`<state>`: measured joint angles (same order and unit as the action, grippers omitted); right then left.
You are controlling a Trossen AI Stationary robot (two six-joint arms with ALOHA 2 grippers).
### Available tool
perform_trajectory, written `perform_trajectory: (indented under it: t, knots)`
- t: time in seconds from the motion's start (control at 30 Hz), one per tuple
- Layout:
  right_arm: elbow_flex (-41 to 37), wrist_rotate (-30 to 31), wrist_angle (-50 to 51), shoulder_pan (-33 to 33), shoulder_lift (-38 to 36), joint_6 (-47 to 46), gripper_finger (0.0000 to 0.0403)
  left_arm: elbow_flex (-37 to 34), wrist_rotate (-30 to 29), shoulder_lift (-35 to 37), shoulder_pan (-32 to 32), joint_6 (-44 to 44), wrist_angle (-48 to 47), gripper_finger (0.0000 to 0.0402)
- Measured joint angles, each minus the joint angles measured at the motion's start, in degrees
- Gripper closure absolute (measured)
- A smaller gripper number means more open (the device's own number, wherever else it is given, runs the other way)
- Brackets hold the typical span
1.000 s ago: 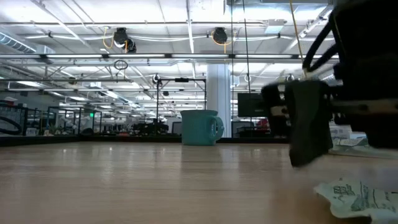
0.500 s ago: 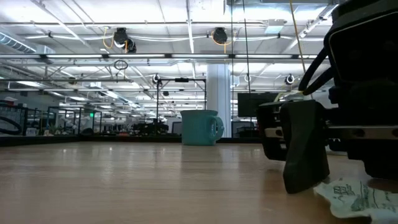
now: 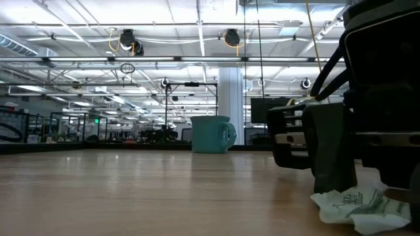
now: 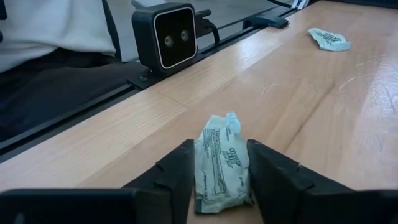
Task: Pick and place Stevia / Truvia into bins
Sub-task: Put the white stevia packet into the transparent container
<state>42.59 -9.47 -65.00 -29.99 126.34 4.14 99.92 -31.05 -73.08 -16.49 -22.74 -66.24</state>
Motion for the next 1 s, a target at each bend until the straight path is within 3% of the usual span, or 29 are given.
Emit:
perform_trajectory:
  t: [0.53, 0.67, 0.77, 1.0]
  knots:
    - [-2.28, 0.68, -1.79, 3.02, -3.12, -0.24, 0.0311, 0.00, 0.02, 0.00, 0.02, 0.02, 0.00, 0.0238]
    - [-5.66, 2.40, 5.85, 4.01, -10.65, -0.22, 0.0312, 0.00, 0.02, 0.02, 0.02, 0.02, 0.00, 0.0238]
    - [-9.05, 7.23, 13.28, 4.23, -18.94, -0.21, 0.0312, 0.02, 0.02, 0.00, 0.02, 0.02, 0.00, 0.0238]
    - [-16.90, 18.43, 32.27, 3.30, -43.88, -0.91, 0.0312, 0.02, 0.02, 0.01, 0.00, 0.02, 0.00, 0.0238]
